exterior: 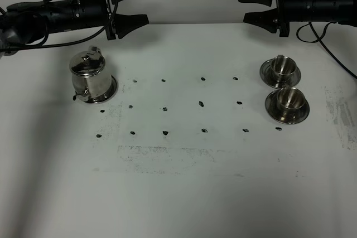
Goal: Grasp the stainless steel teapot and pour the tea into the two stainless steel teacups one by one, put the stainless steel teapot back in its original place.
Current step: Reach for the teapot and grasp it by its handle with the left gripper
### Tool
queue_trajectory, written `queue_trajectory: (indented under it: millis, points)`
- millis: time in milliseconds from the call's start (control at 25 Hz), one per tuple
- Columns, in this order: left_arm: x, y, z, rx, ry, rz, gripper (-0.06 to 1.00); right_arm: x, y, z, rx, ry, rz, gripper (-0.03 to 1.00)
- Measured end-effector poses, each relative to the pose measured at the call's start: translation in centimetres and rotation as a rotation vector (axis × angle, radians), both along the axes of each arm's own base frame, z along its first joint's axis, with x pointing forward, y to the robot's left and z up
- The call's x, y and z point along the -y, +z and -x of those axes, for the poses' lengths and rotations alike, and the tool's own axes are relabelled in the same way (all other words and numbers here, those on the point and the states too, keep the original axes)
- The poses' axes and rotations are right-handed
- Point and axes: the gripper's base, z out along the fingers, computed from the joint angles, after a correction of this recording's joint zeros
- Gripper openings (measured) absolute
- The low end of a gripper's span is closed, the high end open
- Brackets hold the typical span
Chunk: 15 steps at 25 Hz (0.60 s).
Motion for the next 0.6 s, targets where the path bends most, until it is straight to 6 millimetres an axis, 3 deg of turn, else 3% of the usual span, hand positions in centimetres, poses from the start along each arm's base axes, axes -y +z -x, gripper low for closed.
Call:
queue_trajectory:
  millis: [600]
  points:
    - [0.01,0.43,-0.11,0.048,-0.019,-0.053,0.76,0.03,0.51,-0.16,0.059,0.015,0.029,0.56]
